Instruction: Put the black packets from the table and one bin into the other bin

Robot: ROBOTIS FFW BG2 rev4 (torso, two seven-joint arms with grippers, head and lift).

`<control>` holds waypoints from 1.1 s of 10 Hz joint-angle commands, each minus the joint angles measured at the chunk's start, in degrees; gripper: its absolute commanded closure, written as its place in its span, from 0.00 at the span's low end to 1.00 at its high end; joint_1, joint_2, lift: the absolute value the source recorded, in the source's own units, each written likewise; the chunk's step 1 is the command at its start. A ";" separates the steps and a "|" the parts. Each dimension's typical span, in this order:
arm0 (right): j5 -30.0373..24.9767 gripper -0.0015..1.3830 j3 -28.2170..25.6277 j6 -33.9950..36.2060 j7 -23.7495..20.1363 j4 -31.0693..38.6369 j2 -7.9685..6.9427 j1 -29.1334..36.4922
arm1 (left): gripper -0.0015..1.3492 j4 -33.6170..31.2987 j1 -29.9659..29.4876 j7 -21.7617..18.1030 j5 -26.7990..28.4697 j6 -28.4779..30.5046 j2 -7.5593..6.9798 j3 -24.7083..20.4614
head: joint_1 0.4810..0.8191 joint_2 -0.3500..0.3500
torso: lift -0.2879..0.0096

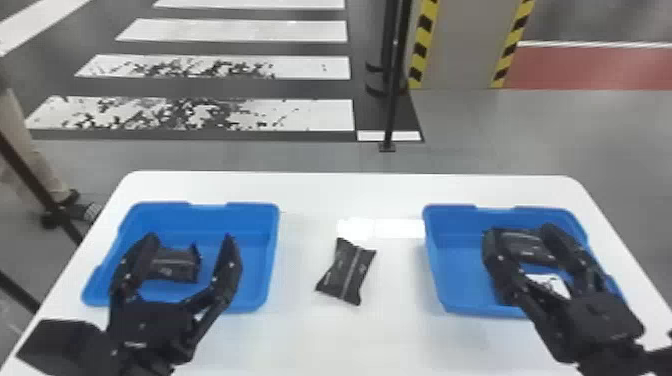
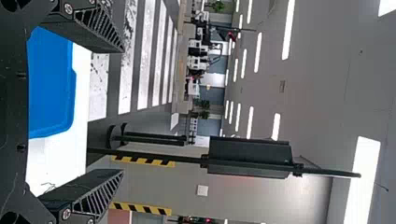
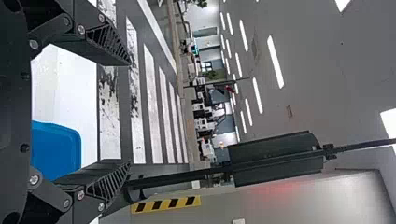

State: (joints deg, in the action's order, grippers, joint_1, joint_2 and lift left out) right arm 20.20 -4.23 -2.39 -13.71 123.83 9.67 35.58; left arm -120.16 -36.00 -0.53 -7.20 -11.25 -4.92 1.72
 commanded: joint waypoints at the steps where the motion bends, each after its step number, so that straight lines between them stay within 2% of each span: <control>1: 0.36 0.22 0.11 0.56 0.00 -0.29 0.00 -0.28 | 0.09 0.14 0.00 0.00 0.00 0.14 0.00 0.00 | 0.63 0.49 | 0.60; 2: 0.59 0.22 1.60 2.67 -0.26 -1.00 0.70 -2.11 | 0.09 0.14 0.00 0.00 0.00 0.14 0.00 0.00 | 0.63 0.49 | 0.60; 3: 0.25 0.22 3.88 5.48 -3.16 -3.25 1.58 -6.33 | 0.09 0.14 0.14 0.00 0.00 0.28 0.00 0.23 | 0.63 0.50 | 0.60; 5: -0.78 0.22 7.88 12.37 -8.00 -8.59 2.37 -15.47 | 0.09 0.14 0.42 0.00 0.00 0.70 -0.18 0.57 | 0.63 0.60 | 0.60; 8: -4.78 0.22 16.22 24.74 -10.02 -20.54 3.60 -29.11 | 0.09 0.14 0.42 0.00 -0.11 1.26 -0.18 0.80 | 0.63 0.69 | 0.60; 11: -3.07 0.22 27.76 26.29 -11.69 -35.03 5.19 -39.80 | 0.09 0.56 0.56 0.00 -0.11 1.83 -0.09 1.03 | 0.63 0.79 | 0.60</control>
State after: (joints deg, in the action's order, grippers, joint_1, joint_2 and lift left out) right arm 16.53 21.57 24.01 -25.31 91.73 14.54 -2.25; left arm -119.75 -35.48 -0.53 -7.31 -9.48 -5.09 2.69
